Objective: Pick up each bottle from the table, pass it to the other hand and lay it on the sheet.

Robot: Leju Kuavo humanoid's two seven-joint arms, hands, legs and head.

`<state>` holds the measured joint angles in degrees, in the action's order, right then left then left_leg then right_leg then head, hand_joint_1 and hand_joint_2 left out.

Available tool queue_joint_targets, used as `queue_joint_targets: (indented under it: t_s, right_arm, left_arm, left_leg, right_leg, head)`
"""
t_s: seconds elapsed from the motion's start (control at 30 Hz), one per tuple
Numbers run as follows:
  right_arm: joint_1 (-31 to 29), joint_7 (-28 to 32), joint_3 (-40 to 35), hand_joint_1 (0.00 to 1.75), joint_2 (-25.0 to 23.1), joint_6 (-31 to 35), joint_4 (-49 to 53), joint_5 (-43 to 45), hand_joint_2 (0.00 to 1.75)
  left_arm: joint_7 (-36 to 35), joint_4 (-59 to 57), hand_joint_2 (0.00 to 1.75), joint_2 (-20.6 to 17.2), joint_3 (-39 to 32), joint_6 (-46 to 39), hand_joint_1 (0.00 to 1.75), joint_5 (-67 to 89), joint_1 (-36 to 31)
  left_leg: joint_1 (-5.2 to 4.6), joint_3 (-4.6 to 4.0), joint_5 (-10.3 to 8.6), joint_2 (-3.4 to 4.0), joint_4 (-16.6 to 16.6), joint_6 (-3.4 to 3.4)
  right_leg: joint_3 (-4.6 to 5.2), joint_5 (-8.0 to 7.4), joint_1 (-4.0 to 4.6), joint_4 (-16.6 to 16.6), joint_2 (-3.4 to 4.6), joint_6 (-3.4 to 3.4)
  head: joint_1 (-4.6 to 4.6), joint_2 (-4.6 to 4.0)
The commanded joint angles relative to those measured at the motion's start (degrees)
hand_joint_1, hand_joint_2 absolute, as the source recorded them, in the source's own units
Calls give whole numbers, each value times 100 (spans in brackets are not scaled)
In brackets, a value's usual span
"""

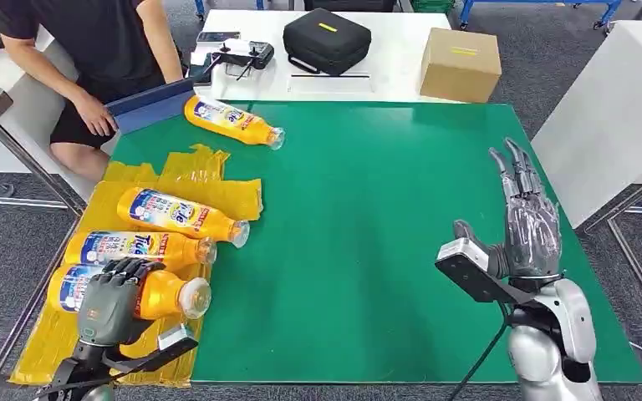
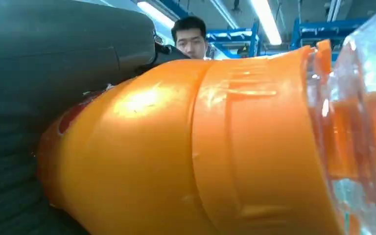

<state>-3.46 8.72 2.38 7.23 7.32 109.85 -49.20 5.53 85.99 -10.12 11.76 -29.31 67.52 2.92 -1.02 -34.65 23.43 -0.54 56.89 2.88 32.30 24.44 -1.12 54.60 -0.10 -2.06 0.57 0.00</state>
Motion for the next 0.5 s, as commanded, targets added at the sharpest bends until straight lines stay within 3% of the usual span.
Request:
queue_joint_targets:
  t_s: [0.03, 0.3, 0.33, 0.5]
  right_arm:
    - [-64, 232, -68, 0, 323, 146, -648, 448, 0]
    - [-57, 249, -67, 0, 335, 167, -671, 466, 0]
    - [-57, 249, -67, 0, 335, 167, -671, 466, 0]
    - [-235, 415, -233, 0, 905, 240, -1112, 1027, 0]
  left_arm:
    - [-6, -710, 0, -352, -92, -23, 10, -380, -156]
    - [23, -701, 0, -384, -109, -35, 10, -421, -124]
    - [23, -701, 0, -384, -109, -35, 0, -421, -124]
    - [52, -532, 0, -538, -96, -207, 0, -622, 129]
  left_leg:
    - [6, 21, 4, 4, -6, -18]
    - [7, 29, 8, 6, -6, -27]
    - [6, 25, 7, 6, -6, -23]
    - [7, 32, 13, 15, -4, -26]
  right_leg:
    - [-22, 2, 5, -10, 2, 11]
    - [-30, 5, 7, -10, 3, 16]
    - [-25, 4, 6, -9, 4, 14]
    - [-31, 5, 7, -10, 13, 15]
  head:
    - [0, 0]
    - [0, 0]
    - [-2, 0]
    - [-2, 0]
